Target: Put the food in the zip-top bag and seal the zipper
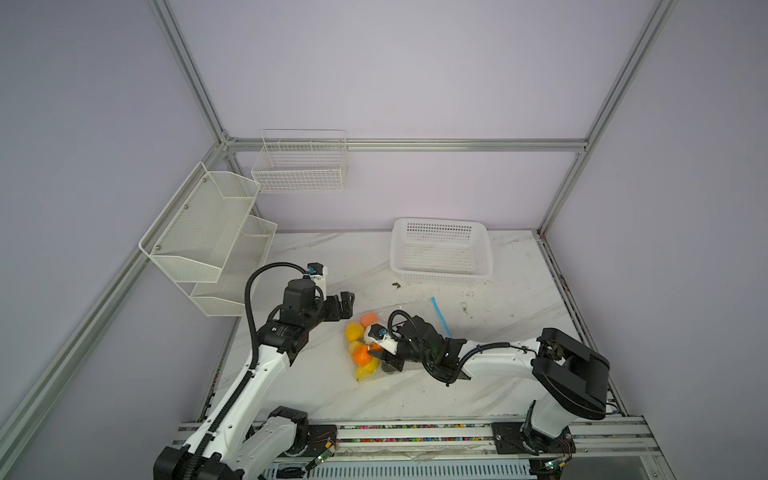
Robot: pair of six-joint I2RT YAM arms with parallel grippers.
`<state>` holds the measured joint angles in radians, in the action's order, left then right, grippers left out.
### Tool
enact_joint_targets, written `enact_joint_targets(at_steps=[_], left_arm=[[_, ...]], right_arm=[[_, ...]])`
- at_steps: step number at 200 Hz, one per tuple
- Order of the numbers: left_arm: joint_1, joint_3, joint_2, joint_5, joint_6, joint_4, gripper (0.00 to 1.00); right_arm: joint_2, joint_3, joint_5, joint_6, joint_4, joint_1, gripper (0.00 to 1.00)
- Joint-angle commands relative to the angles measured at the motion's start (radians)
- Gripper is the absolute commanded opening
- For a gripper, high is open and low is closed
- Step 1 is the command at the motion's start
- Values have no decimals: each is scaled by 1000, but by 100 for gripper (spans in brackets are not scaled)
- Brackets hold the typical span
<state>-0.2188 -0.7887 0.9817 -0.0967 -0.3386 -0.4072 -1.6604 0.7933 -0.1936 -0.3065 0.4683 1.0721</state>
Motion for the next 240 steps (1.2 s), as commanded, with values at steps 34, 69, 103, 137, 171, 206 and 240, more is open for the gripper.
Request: enact_joint_targets(at_steps=[34,69,103,137,171,206,240], left_arm=[[6,37,1,-73,-6,41,100],[6,31,20,-123,-4,53,100],[6,44,22,-120,-27,55,100],[6,56,21,-112,-40,65,100],[6,58,18,-114,-39,58,100],[6,62,9,-98,-41,50,100],[6,64,12,-94,-52,48,100]], right_arm=[[54,-74,62,25,-46,0,50],[65,-51,40,58,-11,0,54],[88,-52,-8,83,86,1,54],[3,-11,-42,85,179,5,53],[-96,32,-64,64,183,14,50],[-131,40,-62,35,143,17,46],[-153,38,-54,35,147,24,45]])
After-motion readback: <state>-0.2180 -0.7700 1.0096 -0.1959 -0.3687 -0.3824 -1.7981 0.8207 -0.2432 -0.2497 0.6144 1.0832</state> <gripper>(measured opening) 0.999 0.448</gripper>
